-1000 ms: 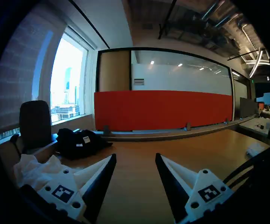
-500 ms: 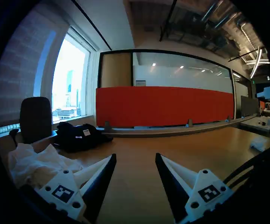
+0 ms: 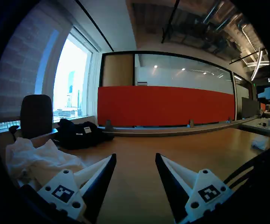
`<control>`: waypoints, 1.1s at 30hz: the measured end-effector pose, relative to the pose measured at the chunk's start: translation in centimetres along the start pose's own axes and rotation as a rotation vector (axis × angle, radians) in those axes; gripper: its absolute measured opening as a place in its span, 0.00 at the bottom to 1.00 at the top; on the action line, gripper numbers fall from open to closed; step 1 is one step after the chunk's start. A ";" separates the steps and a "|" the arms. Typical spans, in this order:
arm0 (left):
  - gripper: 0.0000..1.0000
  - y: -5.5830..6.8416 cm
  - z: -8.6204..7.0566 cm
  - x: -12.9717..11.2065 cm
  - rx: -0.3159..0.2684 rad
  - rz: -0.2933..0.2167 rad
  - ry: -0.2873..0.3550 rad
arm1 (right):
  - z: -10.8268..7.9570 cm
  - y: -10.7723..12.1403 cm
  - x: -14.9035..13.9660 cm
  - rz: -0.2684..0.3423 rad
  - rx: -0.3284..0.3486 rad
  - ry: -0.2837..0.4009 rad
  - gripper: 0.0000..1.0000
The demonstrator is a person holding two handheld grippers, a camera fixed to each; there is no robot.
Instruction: Fold towel
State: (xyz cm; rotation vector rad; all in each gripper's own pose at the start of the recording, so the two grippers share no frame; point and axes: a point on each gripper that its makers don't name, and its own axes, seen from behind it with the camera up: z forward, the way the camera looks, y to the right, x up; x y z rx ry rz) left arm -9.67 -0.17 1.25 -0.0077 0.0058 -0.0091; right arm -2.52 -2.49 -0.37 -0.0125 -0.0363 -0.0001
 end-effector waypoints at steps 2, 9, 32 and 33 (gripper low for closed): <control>0.76 0.0 0.0 0.0 -0.002 0.006 0.005 | 0.0 -0.1 0.0 0.001 0.001 0.001 0.99; 0.77 0.0 -0.1 0.0 -0.001 0.015 0.010 | 0.0 -0.1 -0.1 0.004 -0.002 0.001 0.99; 0.77 0.1 -0.2 0.1 -0.001 0.015 0.010 | 1.8 -0.6 -3.2 -0.046 0.037 0.052 0.99; 0.76 0.2 -0.2 0.1 -0.001 0.015 0.010 | 1.9 -0.6 -3.9 -0.047 0.038 0.048 0.99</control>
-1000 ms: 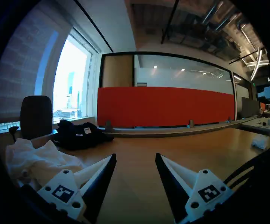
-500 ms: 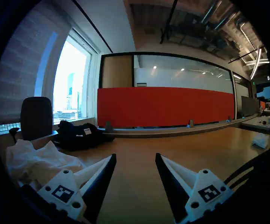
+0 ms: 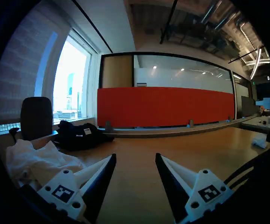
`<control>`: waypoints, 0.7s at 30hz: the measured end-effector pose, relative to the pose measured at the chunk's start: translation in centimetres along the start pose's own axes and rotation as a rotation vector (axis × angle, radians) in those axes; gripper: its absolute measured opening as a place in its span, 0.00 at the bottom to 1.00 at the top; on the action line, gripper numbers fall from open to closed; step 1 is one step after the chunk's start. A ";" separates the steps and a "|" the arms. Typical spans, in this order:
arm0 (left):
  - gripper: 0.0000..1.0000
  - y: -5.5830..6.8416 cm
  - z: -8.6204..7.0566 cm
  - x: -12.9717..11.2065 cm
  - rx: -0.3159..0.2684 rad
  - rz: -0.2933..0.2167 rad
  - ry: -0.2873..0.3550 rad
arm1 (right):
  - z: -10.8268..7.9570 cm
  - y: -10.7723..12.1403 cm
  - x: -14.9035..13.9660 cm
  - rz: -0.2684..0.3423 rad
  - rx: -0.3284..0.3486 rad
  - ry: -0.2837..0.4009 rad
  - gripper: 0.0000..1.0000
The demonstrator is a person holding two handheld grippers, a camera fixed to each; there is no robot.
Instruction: Fold towel
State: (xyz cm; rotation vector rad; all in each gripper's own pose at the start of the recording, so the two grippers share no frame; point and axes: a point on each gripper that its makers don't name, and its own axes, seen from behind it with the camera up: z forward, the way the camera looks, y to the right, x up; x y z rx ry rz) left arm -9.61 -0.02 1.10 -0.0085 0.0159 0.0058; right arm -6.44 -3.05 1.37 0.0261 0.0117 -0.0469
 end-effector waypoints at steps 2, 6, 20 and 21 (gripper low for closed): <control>0.77 0.0 0.0 0.0 0.000 0.000 0.000 | 0.1 0.1 -1.1 0.004 0.002 -0.006 0.99; 0.77 0.0 0.0 -0.1 0.000 0.000 0.001 | 0.0 0.7 -3.3 0.030 -0.004 -0.018 0.99; 0.77 0.1 0.0 -0.2 0.000 0.000 0.001 | -0.6 2.6 -8.2 0.097 -0.019 -0.037 0.99; 0.77 0.1 0.0 -0.2 0.000 0.000 0.001 | -0.6 2.6 -8.4 0.099 -0.018 -0.038 0.99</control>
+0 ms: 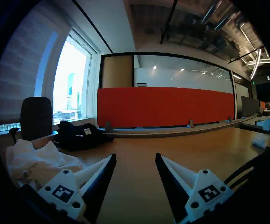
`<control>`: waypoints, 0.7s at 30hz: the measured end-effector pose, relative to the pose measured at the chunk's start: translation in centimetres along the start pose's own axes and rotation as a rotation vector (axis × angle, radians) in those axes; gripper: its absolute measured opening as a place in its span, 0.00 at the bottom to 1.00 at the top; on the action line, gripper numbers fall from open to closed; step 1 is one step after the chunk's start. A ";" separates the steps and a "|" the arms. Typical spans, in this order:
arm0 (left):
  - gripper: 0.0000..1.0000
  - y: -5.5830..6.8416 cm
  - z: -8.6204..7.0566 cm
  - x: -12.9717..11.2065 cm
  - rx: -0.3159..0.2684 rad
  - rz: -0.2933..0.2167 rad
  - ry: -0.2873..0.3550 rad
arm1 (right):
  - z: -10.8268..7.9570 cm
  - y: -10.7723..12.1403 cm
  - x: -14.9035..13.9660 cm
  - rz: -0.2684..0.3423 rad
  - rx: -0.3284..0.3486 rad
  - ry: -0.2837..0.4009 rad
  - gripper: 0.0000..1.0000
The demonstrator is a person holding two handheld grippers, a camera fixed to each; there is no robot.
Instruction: Fold towel
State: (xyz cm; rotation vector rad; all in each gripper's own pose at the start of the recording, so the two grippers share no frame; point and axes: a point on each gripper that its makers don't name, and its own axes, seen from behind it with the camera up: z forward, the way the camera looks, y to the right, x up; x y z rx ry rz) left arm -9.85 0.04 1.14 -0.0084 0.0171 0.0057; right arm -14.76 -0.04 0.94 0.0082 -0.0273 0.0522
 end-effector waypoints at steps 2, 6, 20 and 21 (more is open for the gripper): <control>0.77 0.0 0.0 0.0 0.000 0.000 0.000 | 0.0 0.1 -0.3 0.005 0.003 -0.002 0.99; 0.77 0.0 0.0 0.0 0.000 0.000 0.000 | -0.1 0.1 -0.8 0.012 0.007 -0.004 0.99; 0.77 0.1 0.0 0.0 0.000 0.000 0.001 | -0.1 -0.1 -1.1 0.000 0.005 0.020 0.99; 0.77 0.1 0.0 0.0 0.000 0.000 0.001 | -0.1 0.0 -1.1 -0.001 0.004 0.022 0.99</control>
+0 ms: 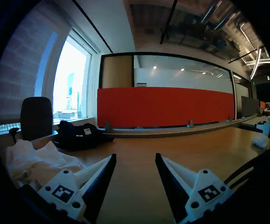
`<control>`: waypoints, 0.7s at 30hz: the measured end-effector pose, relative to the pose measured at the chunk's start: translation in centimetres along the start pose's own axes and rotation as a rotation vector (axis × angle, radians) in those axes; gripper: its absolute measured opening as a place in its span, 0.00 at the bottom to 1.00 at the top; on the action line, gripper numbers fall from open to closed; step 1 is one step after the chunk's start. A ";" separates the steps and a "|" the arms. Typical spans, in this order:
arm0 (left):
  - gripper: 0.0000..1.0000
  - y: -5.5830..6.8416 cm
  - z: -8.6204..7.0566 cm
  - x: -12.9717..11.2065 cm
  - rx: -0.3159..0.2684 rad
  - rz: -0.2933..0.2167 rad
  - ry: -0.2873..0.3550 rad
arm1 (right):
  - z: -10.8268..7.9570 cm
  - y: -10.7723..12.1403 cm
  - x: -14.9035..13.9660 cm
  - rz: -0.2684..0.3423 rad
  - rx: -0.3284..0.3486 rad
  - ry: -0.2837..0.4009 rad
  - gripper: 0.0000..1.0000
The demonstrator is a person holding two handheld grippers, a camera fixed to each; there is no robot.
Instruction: Fold towel
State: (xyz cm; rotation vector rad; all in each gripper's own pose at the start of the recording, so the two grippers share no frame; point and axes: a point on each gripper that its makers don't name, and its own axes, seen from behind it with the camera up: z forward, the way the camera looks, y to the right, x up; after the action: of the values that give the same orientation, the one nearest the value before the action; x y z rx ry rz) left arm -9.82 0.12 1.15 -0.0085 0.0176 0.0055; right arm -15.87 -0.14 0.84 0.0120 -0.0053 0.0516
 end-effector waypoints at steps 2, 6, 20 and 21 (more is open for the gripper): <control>0.77 0.0 0.0 0.0 0.000 0.000 0.000 | -0.1 0.0 0.0 -0.002 -0.002 0.005 0.99; 0.77 0.0 0.0 0.0 0.000 0.000 0.000 | -0.3 -0.2 0.2 -0.008 -0.002 0.011 0.99; 0.77 0.0 0.0 -0.1 0.000 0.000 0.000 | -0.4 -0.8 0.4 -0.053 -0.005 0.017 0.99; 0.77 0.0 0.1 -0.1 0.000 0.000 0.000 | -0.4 -0.8 0.3 -0.057 -0.008 0.017 0.99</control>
State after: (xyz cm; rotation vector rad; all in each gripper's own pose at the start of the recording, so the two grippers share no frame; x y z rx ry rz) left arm -9.90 0.08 1.20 -0.0086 0.0177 0.0054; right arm -15.51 -0.88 0.46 0.0038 0.0113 -0.0056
